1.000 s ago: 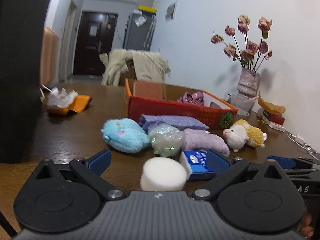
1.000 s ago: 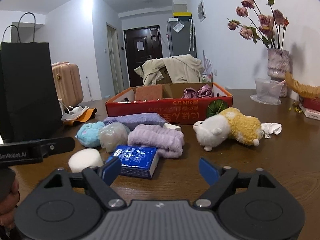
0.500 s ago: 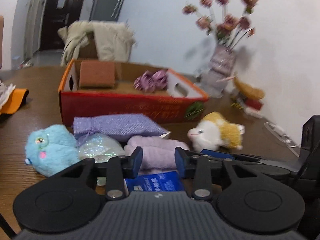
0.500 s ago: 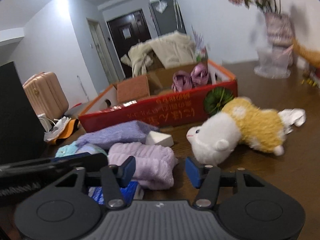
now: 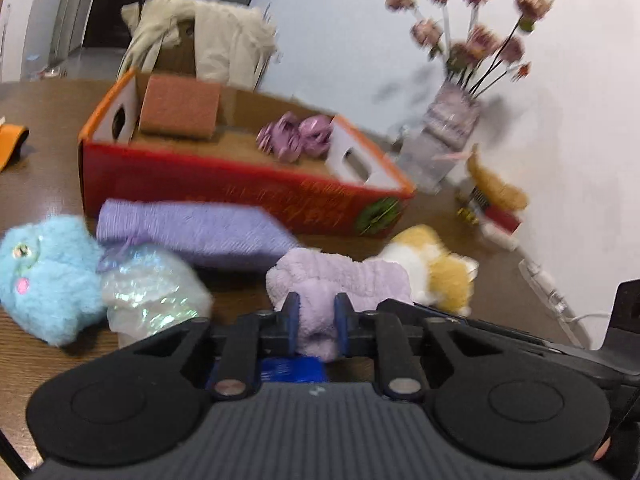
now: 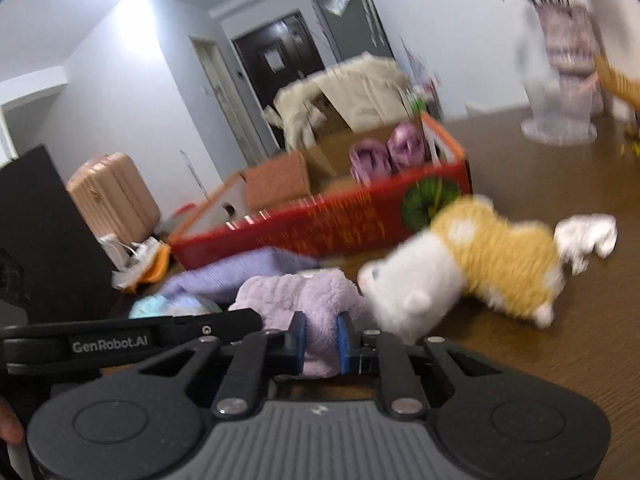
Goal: Organize soft objects
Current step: 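Carry the lilac towel into the cardboard box and release it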
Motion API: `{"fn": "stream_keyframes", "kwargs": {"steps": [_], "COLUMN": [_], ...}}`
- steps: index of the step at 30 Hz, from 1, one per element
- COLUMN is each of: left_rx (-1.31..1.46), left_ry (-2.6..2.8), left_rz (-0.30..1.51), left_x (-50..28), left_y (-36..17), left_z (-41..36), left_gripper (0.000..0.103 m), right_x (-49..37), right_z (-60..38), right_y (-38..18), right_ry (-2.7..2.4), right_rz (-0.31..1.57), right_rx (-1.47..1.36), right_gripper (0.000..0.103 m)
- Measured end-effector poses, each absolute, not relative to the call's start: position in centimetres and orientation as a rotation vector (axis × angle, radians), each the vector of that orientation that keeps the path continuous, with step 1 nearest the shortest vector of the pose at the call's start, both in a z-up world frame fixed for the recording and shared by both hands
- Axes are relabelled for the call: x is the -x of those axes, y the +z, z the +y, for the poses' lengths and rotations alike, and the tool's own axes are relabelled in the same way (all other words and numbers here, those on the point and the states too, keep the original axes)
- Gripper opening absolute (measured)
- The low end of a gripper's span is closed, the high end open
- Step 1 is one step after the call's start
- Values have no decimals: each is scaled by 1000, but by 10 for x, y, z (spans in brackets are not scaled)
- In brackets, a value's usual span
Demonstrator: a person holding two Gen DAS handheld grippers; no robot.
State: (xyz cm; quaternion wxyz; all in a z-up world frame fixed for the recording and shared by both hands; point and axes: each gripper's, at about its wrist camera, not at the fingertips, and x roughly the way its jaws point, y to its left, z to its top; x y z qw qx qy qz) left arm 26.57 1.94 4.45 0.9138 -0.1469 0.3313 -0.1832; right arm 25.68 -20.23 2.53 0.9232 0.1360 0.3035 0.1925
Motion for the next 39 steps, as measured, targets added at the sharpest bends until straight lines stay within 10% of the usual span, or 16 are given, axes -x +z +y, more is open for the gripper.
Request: {"fn": "stream_keyframes", "kwargs": {"steps": [10,22,39], "left_rx": [336,265,163], "left_ry": [-332,-110,-135], "left_rz": [502,664,421], "left_x": [-307,-391,-275], "left_y": [122,75,127], "left_z": [60,102,91], "left_gripper": [18,21,82], "right_x": [-311,-433,-360], "right_z": [-177,-90,-129], "right_y": [105,39,115], "right_ry": [544,544,450], "right_rz": [455,750,538], "right_rx": [-212,-191,-107], "right_gripper": [15,17,65]}}
